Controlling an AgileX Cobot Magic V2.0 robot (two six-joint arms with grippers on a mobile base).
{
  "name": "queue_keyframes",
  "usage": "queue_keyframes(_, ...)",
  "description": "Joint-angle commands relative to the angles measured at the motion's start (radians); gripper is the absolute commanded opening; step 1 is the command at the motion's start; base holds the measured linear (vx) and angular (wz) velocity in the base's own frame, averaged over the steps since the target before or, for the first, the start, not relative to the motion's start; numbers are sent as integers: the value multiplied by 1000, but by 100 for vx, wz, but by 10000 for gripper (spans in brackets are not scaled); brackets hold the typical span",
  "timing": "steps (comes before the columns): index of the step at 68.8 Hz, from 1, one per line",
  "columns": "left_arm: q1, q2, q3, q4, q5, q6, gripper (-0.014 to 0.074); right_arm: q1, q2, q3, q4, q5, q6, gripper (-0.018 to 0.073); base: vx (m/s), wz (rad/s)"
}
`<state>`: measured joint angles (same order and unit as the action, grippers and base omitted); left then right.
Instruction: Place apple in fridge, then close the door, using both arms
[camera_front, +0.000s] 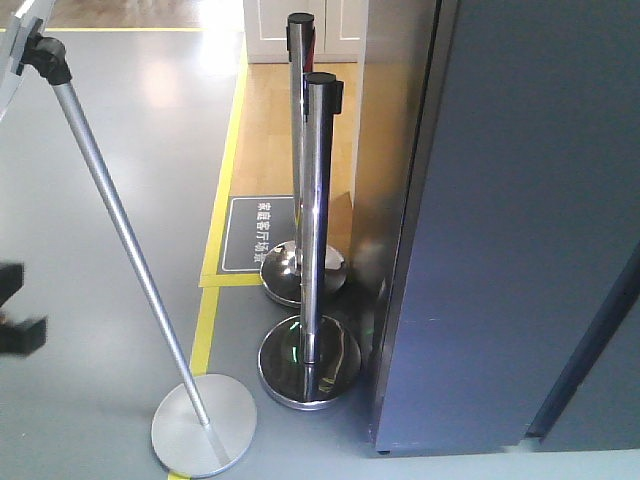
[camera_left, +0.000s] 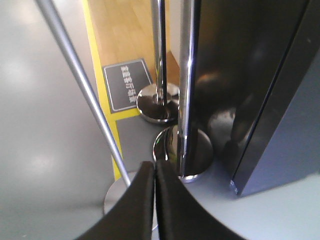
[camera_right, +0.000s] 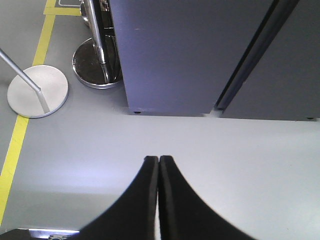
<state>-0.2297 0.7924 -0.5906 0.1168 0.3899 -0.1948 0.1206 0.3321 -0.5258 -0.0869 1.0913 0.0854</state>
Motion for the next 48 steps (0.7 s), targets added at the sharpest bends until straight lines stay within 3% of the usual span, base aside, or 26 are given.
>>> queue_keyframes(1, 53, -134, 120, -61, -162, -12, -6, -3, 10, -22, -7, -48, -5, -3, 0, 0)
queue_keyframes(18, 155, -483, 428, -117, -306, -12, -6, -3, 10, -22, -7, -47, -5, -3, 0, 0)
queue_keyframes(36, 170, -688, 525, -117, -306, -10, -6, -3, 10, -22, -7, -47, -5, -3, 0, 0)
queue_keyframes(45, 178, -777, 602, -110, -381, 19, -6, -3, 10, -22, -7, -47, -5, -3, 0, 0)
queue_keyframes(48, 191, -808, 598, -110, -329, 41, -6, -3, 10, -22, -7, -47, -5, -3, 0, 0)
